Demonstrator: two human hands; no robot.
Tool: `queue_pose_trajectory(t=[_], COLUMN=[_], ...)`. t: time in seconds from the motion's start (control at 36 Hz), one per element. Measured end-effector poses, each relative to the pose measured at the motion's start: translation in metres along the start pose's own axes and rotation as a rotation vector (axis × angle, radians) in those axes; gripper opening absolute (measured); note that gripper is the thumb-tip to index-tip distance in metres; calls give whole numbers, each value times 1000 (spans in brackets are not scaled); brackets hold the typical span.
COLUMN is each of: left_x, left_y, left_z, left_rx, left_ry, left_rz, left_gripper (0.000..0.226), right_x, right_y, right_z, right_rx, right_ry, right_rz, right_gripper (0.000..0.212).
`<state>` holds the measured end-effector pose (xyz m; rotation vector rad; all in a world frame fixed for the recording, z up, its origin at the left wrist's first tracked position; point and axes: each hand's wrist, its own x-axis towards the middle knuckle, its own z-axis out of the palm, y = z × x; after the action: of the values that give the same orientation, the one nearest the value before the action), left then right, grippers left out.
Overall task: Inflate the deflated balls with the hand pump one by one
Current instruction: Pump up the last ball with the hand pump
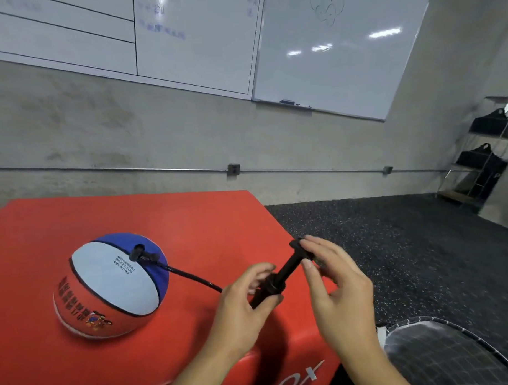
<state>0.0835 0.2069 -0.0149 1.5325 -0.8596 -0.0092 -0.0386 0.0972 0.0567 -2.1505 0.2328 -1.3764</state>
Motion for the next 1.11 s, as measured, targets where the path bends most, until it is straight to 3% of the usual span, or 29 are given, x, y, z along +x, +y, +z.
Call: queue_pose_trajectory(t=[0.11, 0.36, 1.11], left_x=[-1, 1, 10], left_y=[-2, -5, 0], left_z=[-1, -4, -12], left_rx=[8, -13, 6], left_ry=[-25, -35, -53], left_rz=[-14, -26, -27], left_gripper=[52, 52, 57], right_x=[29, 29, -24], right_y=[-13, -18, 27], right_z=[-29, -25, 33], right_rx=[33, 51, 38], right_ry=[101, 117, -83], right_rz=[2, 23, 74], right_gripper=[26, 26, 28])
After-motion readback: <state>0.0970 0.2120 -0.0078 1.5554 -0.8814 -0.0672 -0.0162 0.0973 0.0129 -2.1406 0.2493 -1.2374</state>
